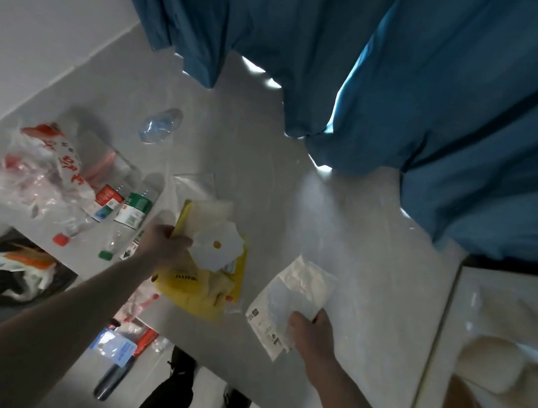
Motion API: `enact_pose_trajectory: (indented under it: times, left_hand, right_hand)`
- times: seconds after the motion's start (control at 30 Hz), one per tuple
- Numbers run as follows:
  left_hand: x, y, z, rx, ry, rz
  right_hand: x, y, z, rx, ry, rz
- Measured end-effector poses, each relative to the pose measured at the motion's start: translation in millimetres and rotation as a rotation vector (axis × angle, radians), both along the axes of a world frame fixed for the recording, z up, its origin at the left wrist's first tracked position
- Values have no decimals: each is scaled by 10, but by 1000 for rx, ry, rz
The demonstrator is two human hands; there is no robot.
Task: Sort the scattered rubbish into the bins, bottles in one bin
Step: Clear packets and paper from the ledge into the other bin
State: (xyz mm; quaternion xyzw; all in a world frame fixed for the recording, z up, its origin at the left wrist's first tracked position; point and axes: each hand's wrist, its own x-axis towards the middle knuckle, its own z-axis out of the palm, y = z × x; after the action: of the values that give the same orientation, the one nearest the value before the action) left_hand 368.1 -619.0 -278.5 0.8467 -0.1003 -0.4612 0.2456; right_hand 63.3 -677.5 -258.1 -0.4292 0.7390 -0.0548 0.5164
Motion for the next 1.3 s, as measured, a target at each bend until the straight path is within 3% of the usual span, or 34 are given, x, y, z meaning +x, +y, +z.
enact_pose_trajectory:
  times: [0.2, 0.4, 0.73, 1.0, 1.3]
  left_hand:
    - [-403, 691, 595, -115, 24, 197]
    - [-1042, 1368, 1034, -257, -87, 238]
    - [-2175, 2817, 1445, -206, -354, 362]
    - [-2849, 4010, 1592, -165, -434, 651]
    - [-3103, 5283, 1599, -159, -473, 886]
  right_hand:
    - [-360, 272, 298, 40, -92, -75]
    - [-750, 465, 473, 76, -226, -11]
    - [-1257, 751, 564, 65, -341, 173]
    - [-1006, 1408, 724, 144, -410, 423]
    - [-484, 2480, 861, 169, -432, 621]
